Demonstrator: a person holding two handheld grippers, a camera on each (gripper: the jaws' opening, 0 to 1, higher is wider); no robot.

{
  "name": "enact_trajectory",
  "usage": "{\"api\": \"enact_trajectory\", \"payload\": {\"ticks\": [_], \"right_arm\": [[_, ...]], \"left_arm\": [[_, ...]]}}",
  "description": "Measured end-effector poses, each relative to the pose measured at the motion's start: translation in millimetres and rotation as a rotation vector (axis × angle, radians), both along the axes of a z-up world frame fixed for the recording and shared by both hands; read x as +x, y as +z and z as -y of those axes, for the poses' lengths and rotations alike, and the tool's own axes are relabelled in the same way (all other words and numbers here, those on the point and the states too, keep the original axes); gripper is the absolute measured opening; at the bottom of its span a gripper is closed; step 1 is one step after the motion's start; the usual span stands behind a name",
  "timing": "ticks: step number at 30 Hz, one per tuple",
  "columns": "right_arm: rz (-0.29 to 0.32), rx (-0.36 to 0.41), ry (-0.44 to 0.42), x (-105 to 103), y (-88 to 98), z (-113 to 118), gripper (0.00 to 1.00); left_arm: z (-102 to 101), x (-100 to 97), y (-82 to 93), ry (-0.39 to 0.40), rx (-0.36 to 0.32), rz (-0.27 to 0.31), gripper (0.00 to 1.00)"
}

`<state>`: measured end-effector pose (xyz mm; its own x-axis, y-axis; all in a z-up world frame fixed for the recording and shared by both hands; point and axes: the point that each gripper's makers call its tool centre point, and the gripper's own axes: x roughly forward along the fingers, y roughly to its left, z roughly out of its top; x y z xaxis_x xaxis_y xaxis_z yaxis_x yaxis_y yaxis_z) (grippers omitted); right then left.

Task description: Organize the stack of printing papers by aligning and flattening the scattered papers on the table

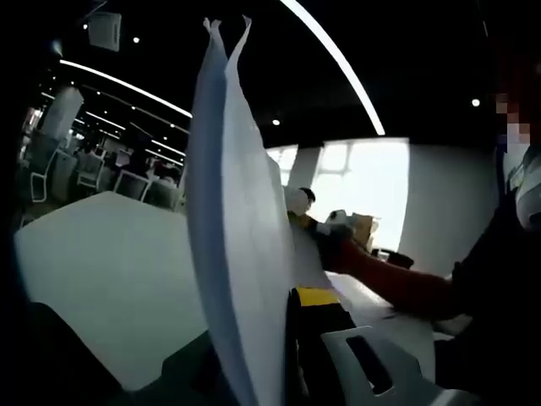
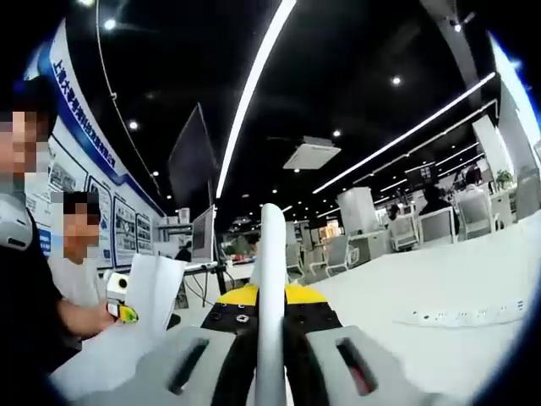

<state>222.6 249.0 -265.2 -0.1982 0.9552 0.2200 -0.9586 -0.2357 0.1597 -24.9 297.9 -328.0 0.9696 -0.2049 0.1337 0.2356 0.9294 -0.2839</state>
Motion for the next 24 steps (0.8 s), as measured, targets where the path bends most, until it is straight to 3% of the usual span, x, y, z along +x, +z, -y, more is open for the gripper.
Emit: {"api": "enact_trajectory", "payload": {"ticks": [7,12,18,24], "right_arm": [[-0.062,0.091,0.022,1,14.6,11,0.04],[-0.108,0.105,0.043,3,18.5,17,0.03],[-0.146,0.191,0.117,-2,36.9,33,0.03],[-0.185,0.25,0.121,2,48.5,43,0.03]], "left_arm": [[0,-0.3,0.3,-0.001,-0.002,0.002,0.07],[1,-0.4,0.6,-0.001,-0.002,0.002,0.07],[2,-0.1,0.2,-0.002,0.002,0.0,0.07],[2,0.7,-0.6,-0.001,0.01,-0.006,0.07]]}}
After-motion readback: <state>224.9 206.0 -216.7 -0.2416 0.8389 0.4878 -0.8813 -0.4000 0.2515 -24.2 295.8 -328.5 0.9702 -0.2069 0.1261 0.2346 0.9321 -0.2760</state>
